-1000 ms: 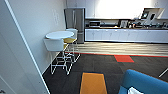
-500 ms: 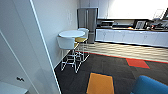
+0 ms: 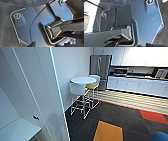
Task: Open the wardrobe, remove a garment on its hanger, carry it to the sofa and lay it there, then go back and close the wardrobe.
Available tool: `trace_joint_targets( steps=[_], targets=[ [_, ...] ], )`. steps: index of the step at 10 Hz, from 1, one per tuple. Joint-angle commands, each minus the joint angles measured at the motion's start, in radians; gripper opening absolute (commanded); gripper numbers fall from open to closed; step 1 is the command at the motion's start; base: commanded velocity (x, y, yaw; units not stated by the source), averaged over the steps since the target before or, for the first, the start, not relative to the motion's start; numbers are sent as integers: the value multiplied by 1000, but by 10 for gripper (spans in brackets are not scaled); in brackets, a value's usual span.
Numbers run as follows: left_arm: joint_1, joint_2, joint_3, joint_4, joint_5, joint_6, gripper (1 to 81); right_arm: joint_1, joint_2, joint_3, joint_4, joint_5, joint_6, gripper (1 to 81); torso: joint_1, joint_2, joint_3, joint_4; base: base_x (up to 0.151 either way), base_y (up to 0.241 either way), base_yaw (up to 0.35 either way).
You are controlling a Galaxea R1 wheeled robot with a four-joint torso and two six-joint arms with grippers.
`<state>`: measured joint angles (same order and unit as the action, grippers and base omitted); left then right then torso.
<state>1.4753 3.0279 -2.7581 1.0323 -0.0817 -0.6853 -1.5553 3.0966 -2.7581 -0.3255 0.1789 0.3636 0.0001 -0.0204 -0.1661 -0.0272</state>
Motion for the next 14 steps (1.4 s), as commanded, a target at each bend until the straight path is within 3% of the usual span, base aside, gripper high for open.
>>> trace_joint_targets(
  steps=[1, 14],
  targets=[
    [-28, -1, -3, 15, 42, 4, 811, 25, 4, -1, 6, -49, -2, 811, 0, 0, 0, 0, 0, 0, 332],
    [-28, 8, -5, 15, 59, 3, 811, 33, 6, -1, 6, -49, -2, 811, 0, 0, 0, 0, 0, 0, 331]
  ],
)
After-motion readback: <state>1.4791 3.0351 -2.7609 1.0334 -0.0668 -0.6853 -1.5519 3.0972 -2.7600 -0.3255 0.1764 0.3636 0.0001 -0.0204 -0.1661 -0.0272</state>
